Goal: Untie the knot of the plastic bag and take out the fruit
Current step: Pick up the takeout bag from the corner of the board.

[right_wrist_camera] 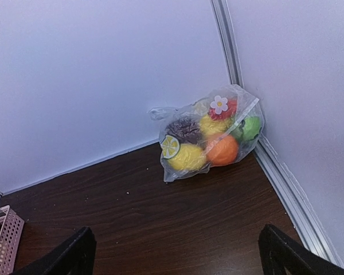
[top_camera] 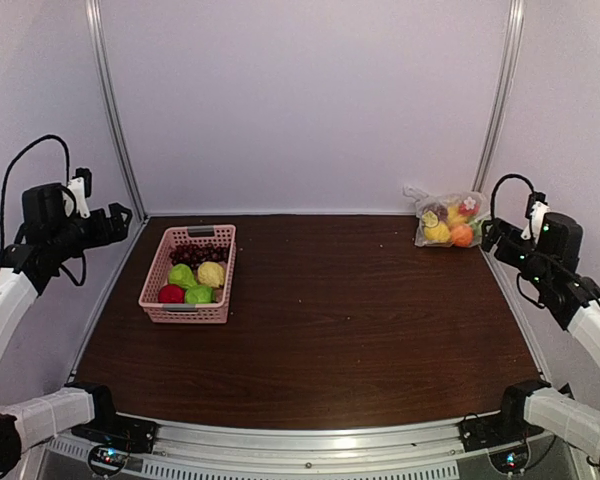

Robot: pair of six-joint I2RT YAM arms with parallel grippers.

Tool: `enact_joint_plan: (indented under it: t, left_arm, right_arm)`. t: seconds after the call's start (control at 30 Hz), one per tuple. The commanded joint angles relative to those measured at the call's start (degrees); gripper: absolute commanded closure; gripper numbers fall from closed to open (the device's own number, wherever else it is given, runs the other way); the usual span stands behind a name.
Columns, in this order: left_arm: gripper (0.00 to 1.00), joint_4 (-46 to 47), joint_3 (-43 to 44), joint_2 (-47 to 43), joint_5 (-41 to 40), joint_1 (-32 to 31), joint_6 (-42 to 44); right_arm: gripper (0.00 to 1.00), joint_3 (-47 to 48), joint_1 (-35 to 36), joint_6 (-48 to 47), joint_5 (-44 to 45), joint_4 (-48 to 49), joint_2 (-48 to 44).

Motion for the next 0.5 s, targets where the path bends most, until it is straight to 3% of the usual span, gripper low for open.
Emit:
enact_joint_plan:
  t: [0.0,0.47]
  left_arm:
    - [0.02,1.99,-1.3,0.25,0.48,-0.18,1.17]
    - [0.02,0.8,-3.22,-2.22,-0.71,2.17,2.02]
  right_arm:
    - [0.0,6.25,-0.28,-0.96,-0.9,-4.78,6.64]
    - [0.0,27.49,-0.22,-1.96,10.0,-9.63,35.39]
